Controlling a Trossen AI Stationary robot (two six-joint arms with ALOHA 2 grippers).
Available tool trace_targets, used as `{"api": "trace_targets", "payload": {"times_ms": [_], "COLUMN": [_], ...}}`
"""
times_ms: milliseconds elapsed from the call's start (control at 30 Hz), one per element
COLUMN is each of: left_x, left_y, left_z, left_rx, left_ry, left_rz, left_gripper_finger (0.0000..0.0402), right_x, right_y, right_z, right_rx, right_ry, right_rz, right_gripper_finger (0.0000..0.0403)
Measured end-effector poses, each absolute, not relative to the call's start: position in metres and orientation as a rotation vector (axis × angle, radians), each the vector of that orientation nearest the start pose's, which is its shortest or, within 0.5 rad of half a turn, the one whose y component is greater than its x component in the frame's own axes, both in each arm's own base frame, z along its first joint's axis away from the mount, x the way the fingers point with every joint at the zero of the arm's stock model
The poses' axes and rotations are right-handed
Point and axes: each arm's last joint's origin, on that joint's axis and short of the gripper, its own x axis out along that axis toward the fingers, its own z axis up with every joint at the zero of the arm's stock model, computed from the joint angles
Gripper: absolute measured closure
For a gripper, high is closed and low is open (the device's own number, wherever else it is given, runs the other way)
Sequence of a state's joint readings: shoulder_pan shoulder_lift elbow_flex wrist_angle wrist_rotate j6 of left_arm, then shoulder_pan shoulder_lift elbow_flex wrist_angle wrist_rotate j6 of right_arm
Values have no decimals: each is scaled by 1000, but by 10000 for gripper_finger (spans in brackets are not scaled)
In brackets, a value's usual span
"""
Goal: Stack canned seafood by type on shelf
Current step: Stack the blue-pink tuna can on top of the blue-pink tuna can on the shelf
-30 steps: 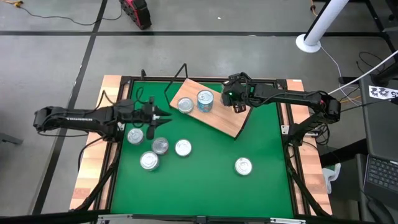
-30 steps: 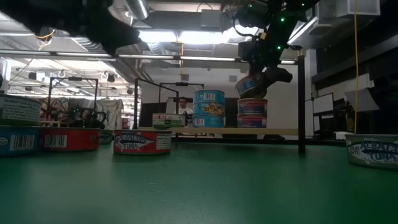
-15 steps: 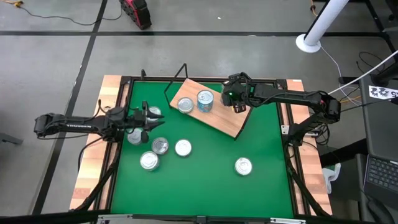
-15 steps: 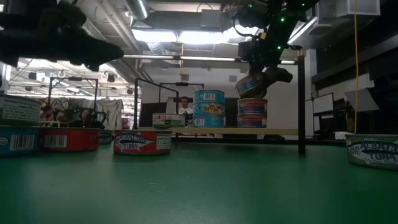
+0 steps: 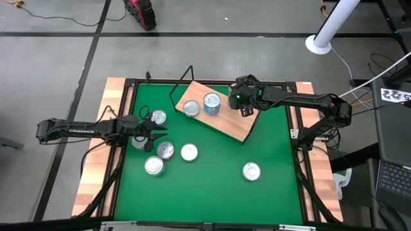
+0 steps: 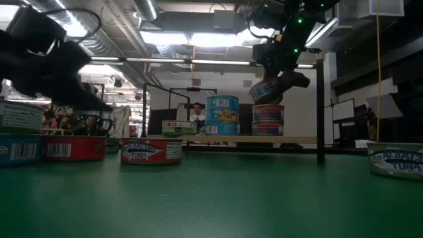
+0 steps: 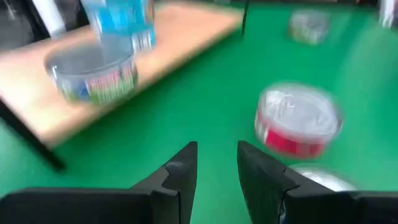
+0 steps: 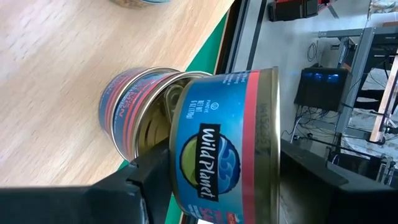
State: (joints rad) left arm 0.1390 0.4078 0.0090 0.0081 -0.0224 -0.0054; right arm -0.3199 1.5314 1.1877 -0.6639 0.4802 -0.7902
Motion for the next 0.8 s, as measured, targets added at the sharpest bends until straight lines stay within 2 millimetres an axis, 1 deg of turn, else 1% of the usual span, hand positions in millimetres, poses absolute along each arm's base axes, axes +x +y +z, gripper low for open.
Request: {"api": "trace_targets", "payload": {"times_ms": [333, 433, 533, 800], "left_x": [115, 115, 115, 115], "left_y": [16, 16, 16, 16], "left_z": [130, 130, 130, 130], "left_rx": [-21, -21, -21, -20], "left_ry": [409, 409, 409, 409], "left_rz": [145, 145, 145, 144], "left_gripper_finger": [293, 293, 293, 293], "right_x": [291, 288, 288, 290], "right_y": [-110, -110, -111, -111], "right_z": [263, 261, 261, 262], "right_rx": [-763, -817, -779, -767], "right_ry": [1260, 1316, 1304, 1275], "right_rz": [-289, -270, -301, -295], "right_gripper_finger": [168, 168, 168, 168]}}
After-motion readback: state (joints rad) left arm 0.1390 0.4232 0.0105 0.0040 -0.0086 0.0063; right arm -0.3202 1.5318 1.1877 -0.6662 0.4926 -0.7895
